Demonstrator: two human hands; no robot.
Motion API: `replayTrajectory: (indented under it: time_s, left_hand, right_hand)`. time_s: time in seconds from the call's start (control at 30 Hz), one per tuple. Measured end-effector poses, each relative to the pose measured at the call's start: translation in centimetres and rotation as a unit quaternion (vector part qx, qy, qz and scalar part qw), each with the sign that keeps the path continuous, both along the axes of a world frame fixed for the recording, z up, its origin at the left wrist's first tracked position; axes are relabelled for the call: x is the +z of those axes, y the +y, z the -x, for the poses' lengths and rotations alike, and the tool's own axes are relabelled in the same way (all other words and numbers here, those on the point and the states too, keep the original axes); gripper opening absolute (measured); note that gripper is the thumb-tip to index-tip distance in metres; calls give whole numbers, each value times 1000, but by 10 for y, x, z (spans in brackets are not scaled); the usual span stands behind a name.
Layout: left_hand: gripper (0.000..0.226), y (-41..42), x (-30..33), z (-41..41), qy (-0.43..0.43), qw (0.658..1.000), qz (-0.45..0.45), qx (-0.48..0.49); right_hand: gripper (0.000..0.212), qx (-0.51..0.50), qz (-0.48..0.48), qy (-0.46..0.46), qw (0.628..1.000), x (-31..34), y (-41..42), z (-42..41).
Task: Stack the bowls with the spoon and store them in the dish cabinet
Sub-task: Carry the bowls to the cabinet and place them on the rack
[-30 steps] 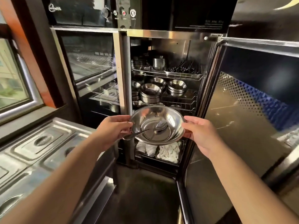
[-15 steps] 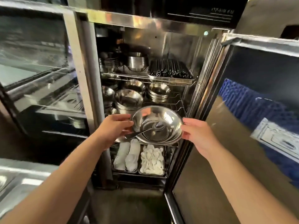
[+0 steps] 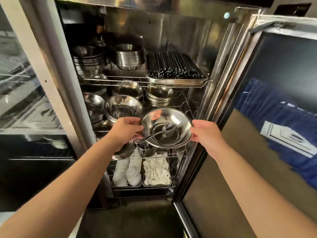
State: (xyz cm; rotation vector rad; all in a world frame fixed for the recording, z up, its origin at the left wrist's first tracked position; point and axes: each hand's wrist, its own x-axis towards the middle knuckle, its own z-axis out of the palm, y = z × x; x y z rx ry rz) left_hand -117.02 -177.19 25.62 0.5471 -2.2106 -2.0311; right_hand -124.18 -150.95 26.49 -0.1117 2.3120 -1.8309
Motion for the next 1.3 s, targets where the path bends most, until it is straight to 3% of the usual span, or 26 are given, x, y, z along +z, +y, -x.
replayTrajectory:
  time_s: [0.13,0.27,0.53,0.67,0.83,0.97,1.1,1.3]
  left_hand:
    - [29,-1,-15,38,-15,999,35,-5]
    - [21,9,-29,76,-35,996,86,4]
    - [28,29,-52,151,-69,985,155,-7]
    - [32,30,-68,178,-88,984,155,0]
    - [36,24,-87,203,-102,982,154,28]
    - [25,20,-97,220,-89,982,167,17]
    - [31,21,-105,233,-74,984,160,-6]
    - [26,22,-119,245,-54,987,146,-27]
  right_hand:
    - [56,-23,-51,-5,998,-12,-5,38]
    - [22,-34,-120,13,992,-23,-13,80]
    - [14,-26,-219,23,975,-43,-22,155]
    - [41,0,-277,13,961,-55,-29,178]
    - [28,-10,-308,37,951,-71,-39,197]
    - [38,-29,-326,28,945,-81,-44,212]
    - [49,-47,-329,11,943,-90,-42,221]
    - [46,-51,-349,35,935,-104,-40,229]
